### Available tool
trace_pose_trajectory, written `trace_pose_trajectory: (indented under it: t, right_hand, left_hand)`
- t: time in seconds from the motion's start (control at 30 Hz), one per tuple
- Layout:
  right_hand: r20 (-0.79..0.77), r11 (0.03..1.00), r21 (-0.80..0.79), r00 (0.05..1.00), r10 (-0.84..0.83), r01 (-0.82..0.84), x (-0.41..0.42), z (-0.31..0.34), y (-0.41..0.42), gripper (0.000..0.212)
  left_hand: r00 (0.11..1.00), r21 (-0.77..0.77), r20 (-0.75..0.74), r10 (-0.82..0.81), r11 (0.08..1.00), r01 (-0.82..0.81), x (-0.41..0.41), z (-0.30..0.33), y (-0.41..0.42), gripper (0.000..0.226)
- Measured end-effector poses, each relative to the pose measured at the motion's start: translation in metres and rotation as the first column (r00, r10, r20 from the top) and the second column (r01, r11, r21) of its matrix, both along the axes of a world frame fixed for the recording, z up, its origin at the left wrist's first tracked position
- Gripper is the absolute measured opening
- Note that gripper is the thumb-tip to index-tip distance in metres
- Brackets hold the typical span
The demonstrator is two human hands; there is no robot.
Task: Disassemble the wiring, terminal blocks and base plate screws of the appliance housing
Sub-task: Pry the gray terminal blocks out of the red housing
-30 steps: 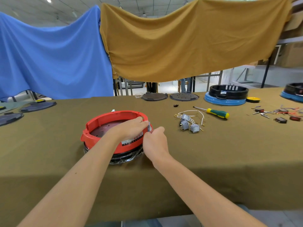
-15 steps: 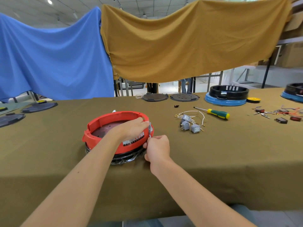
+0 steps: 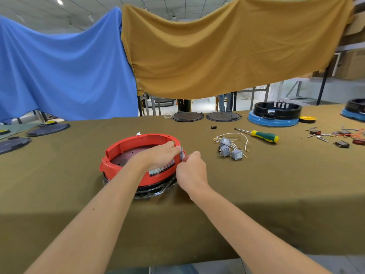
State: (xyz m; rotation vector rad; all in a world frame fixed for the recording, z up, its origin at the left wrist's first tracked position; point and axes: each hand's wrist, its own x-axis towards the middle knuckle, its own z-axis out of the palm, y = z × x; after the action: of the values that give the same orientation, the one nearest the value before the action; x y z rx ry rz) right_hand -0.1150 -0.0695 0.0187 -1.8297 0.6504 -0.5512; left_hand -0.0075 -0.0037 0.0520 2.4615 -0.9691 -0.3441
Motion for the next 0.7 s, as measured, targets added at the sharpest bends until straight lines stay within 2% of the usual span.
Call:
trace_pose_trajectory:
  t: [0.13, 0.27, 0.47, 0.57, 0.7]
  right_hand:
    - [0.002, 0.995, -0.098, 1.0, 0.024, -0.024, -0.006, -0.008, 0.009, 0.01]
    - [0.015, 0.983, -0.175, 0.999, 0.05, -0.047, -0.004, -0.009, 0.014, 0.019]
    - [-0.083, 0.976, -0.197, 0.993, 0.078, -0.093, 0.002, 0.014, 0.0, 0.027]
    - [-0.158, 0.952, -0.256, 0.979, 0.129, -0.167, -0.002, 0.02, -0.011, 0.02]
    - [-0.141, 0.944, -0.26, 0.976, 0.168, -0.2, -0.007, 0.016, -0.024, 0.014]
  left_hand:
    - [1.0, 0.011, 0.005, 0.007, 1.0, -0.007, -0.001, 0.0, -0.001, 0.031]
    - [1.0, 0.005, -0.004, 0.013, 1.0, -0.013, -0.001, -0.001, 0.0, 0.028]
    - [0.999, -0.045, -0.048, -0.008, 0.999, 0.006, -0.002, 0.0, 0.001, 0.03]
    - [1.0, -0.012, -0.027, -0.009, 1.0, 0.008, -0.003, 0.002, 0.001, 0.04]
    - [1.0, 0.004, -0.004, -0.011, 1.0, 0.011, -0.002, 0.001, 0.0, 0.032]
